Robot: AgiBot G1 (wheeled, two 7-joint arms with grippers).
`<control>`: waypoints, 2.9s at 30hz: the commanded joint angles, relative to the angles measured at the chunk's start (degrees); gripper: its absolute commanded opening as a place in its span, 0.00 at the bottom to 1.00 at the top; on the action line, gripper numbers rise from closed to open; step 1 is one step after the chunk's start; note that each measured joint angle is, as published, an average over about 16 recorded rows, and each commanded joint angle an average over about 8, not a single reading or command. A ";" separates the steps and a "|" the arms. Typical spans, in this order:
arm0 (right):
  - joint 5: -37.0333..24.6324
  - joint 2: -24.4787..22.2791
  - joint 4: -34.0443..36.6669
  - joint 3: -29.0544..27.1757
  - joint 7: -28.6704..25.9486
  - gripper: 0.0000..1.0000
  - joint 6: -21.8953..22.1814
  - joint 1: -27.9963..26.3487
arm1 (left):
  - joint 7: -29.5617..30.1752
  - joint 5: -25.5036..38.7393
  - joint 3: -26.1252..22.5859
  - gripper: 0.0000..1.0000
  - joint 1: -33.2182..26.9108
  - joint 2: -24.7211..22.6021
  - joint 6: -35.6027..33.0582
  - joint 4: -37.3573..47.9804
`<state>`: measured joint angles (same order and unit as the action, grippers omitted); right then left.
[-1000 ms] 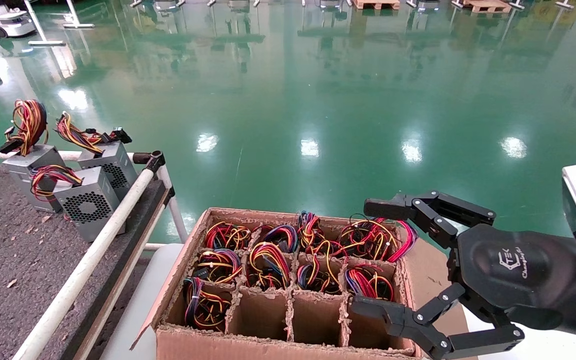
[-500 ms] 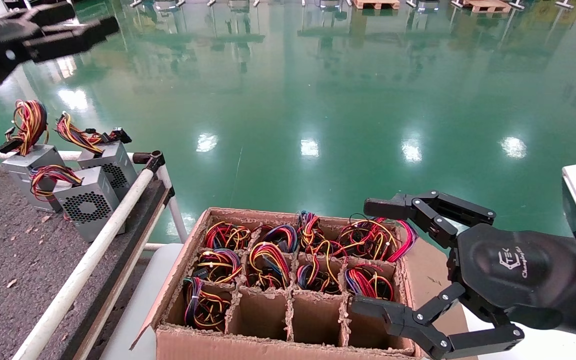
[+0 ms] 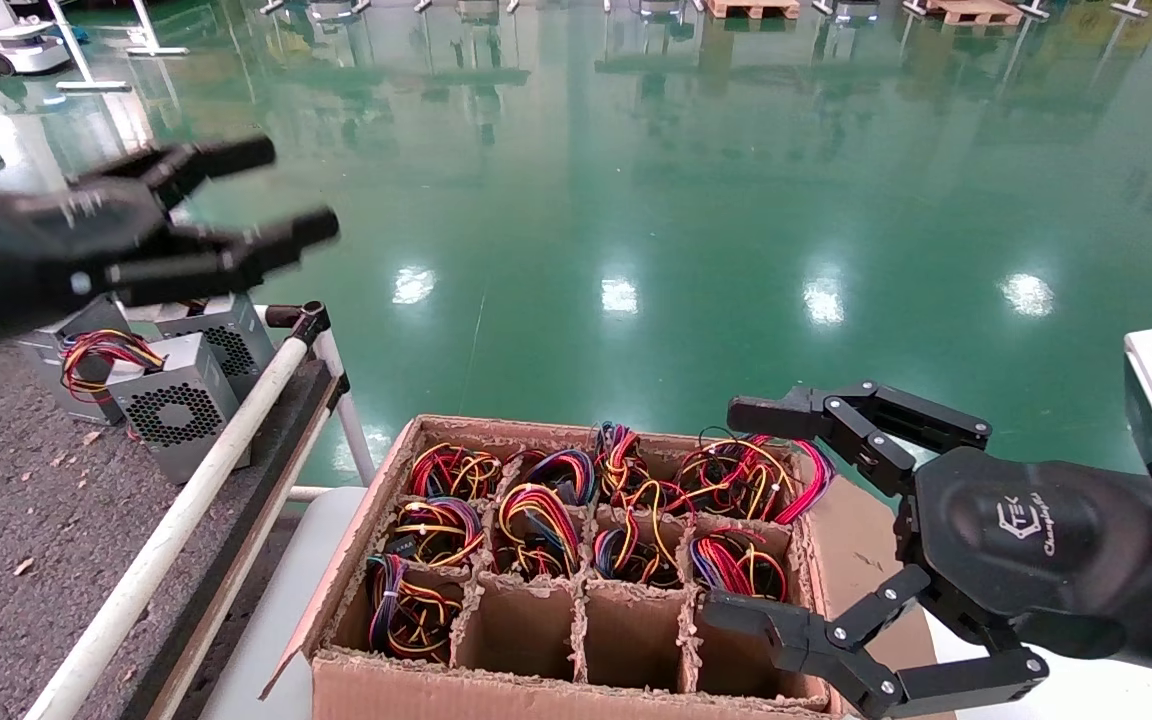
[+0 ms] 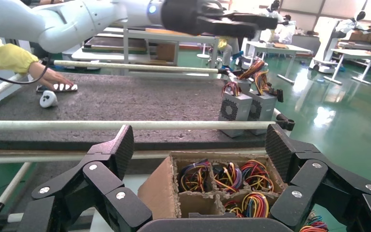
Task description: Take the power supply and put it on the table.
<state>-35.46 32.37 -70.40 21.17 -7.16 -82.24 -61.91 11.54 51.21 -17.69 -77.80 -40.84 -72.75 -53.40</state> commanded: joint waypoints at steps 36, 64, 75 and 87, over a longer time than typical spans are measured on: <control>0.01 -0.01 0.02 0.00 0.00 1.00 0.02 0.01 | -0.85 -9.81 1.77 1.00 16.89 6.05 -13.45 -20.92; 0.01 -0.01 0.02 0.00 0.00 1.00 0.02 0.01 | -0.80 -9.37 1.66 1.00 16.26 5.84 -12.94 -20.17; 0.01 -0.01 0.02 0.00 0.00 1.00 0.02 0.01 | -0.79 -9.32 1.66 1.00 16.22 5.81 -12.89 -20.12; 0.01 -0.01 0.02 0.00 0.00 1.00 0.02 0.01 | -0.78 -9.31 1.66 1.00 16.19 5.81 -12.86 -20.08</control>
<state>-35.45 32.36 -70.39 21.17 -7.16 -82.22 -61.90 10.76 41.90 -16.03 -61.61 -35.04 -85.62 -73.49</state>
